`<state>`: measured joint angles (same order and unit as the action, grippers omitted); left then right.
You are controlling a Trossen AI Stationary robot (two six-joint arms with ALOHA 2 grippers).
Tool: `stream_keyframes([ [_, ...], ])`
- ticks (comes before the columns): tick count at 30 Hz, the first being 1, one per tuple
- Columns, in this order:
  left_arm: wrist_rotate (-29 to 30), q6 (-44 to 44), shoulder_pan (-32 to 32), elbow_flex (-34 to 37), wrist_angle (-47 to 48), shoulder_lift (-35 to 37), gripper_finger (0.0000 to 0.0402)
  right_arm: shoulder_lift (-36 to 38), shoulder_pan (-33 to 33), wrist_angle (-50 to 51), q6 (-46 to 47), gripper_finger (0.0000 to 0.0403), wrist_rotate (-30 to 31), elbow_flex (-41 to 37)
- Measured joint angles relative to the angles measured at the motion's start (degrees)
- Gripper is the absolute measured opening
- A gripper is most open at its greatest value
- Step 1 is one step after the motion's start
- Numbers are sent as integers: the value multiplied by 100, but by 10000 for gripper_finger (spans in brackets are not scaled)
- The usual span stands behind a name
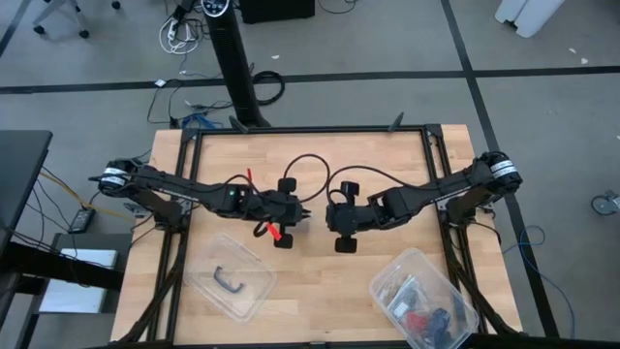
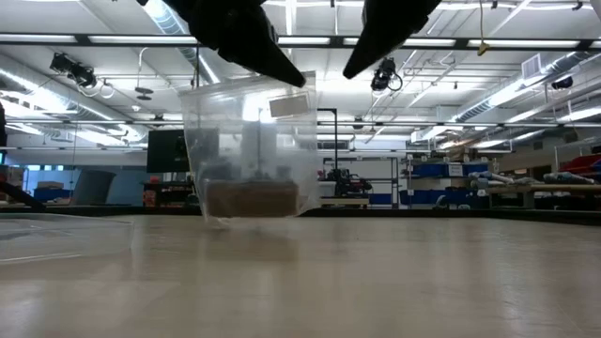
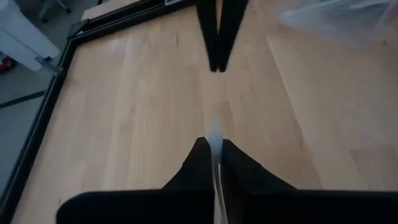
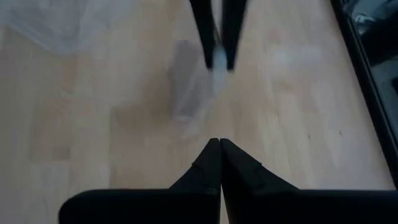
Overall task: Roll bandage
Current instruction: Close the transparent zip bag
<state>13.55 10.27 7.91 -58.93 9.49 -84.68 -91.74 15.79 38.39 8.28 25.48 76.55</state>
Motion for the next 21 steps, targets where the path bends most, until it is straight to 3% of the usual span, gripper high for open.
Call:
stream_keyframes([
  [7,19,-16,45,-7,-88,9,7,0,7,-492,115,5,-65,0],
  [21,2,126,172,-9,-375,9,7,0,-79,-911,198,104,-458,0],
])
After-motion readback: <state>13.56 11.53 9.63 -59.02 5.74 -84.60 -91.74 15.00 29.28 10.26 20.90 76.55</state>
